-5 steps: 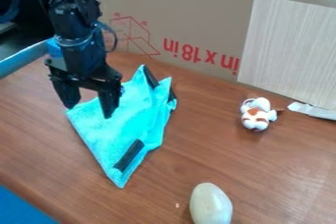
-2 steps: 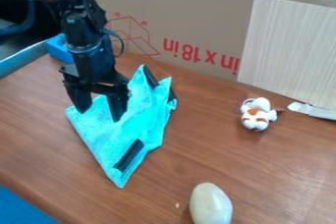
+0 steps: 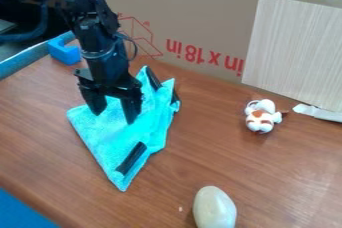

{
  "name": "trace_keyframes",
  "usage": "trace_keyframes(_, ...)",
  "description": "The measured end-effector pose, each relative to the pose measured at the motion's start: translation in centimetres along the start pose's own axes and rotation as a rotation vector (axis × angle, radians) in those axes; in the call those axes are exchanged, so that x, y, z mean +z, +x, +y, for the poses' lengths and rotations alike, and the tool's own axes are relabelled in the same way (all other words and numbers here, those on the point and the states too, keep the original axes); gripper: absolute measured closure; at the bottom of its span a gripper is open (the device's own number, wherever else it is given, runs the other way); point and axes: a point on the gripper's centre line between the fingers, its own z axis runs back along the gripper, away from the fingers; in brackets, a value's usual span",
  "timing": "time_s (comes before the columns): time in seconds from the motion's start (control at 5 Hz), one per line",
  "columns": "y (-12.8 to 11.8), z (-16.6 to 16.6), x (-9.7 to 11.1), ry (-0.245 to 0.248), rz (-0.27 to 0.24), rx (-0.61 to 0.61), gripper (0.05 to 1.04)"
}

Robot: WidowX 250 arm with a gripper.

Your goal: Move the cloth up and down

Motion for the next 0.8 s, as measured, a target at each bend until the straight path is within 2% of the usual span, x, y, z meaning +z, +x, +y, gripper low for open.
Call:
trace_keyframes(0.4, 0.1, 0.1, -2.1, 0.010, -0.013, -0.018, 0.085)
trace_keyframes(0.6, 0.0, 0.9, -2.8, -0.008, -0.001, -0.001, 0.083)
trace_keyframes(0.8, 1.1, 1.6, -3.2, -0.029, 0.001, 0.017, 0.083)
